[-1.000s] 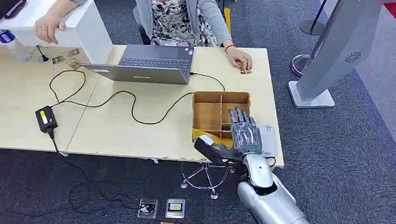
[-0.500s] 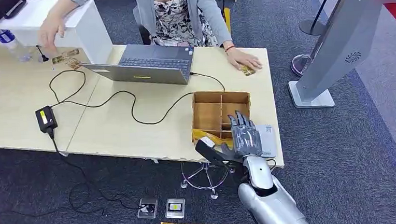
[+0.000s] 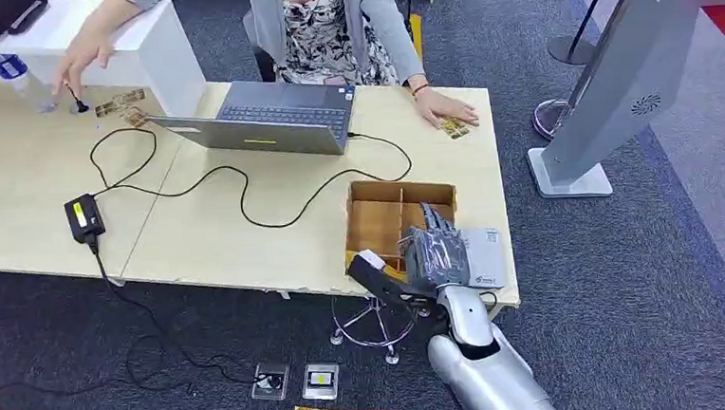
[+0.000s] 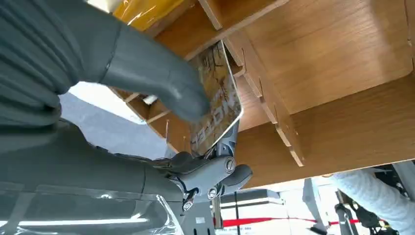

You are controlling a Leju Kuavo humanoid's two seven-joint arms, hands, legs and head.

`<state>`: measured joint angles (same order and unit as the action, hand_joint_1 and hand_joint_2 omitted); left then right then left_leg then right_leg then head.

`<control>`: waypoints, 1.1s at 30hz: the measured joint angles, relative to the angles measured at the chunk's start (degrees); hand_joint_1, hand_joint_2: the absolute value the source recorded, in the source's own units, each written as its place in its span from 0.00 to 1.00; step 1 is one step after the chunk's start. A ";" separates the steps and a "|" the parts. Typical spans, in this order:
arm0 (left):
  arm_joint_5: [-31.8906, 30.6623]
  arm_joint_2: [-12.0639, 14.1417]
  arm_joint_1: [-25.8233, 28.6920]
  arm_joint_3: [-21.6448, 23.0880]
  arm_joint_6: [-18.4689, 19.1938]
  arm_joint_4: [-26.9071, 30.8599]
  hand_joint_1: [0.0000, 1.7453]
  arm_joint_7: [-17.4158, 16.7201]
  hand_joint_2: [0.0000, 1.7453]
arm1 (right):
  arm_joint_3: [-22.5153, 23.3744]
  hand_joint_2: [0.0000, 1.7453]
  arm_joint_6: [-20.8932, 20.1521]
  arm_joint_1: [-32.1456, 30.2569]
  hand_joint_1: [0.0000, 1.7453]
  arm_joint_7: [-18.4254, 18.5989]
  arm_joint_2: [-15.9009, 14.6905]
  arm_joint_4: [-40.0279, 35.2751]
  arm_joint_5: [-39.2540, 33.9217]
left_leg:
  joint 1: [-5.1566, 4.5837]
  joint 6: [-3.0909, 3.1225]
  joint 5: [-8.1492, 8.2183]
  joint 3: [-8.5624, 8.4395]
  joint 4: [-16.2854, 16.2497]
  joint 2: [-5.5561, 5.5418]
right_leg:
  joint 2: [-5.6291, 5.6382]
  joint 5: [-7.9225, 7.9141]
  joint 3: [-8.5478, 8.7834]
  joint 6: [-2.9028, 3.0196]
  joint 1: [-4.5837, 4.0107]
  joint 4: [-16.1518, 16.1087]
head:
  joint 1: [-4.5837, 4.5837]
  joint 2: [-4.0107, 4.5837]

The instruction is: Pass the card to the sensor for recognition and then transmit it.

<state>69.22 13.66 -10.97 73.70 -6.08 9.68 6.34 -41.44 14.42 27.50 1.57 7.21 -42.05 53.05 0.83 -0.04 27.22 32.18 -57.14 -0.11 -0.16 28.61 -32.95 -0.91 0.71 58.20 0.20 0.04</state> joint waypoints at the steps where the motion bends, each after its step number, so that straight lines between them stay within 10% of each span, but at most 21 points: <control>1: 0.11 0.18 0.00 0.02 -0.02 0.00 0.00 -0.02 0.00 | 0.00 1.00 0.18 0.00 1.00 -0.15 0.11 0.13 -0.09 | 0.00 0.00 0.00 0.00 0.00 0.00 | 0.00 0.00 0.00 0.00 0.00 0.00 | 0.00 0.00; 19: -0.74 2.14 0.03 0.02 0.02 0.00 0.00 -0.96 0.00 | 0.00 1.00 6.19 2.83 1.00 1.09 0.64 2.45 1.96 | -0.01 -0.01 -0.01 0.00 -0.01 0.00 | 0.01 -0.01 0.00 0.00 0.01 0.00 | -0.02 0.00; 33: -0.22 1.27 -0.06 0.02 -0.09 0.00 0.00 -0.96 0.00 | 2.34 1.00 2.03 17.24 1.00 -0.37 -0.78 -1.88 9.62 | -0.01 -0.04 -0.05 0.01 -0.02 0.00 | 0.01 -0.04 -0.02 0.00 0.00 0.01 | -0.02 0.00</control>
<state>69.00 14.93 -11.03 73.72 -6.16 9.68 5.38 -39.10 16.46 44.75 1.20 6.43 -43.93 62.66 0.82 -0.08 27.17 32.19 -57.16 -0.11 -0.15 28.57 -32.97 -0.91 0.72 58.21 0.17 0.04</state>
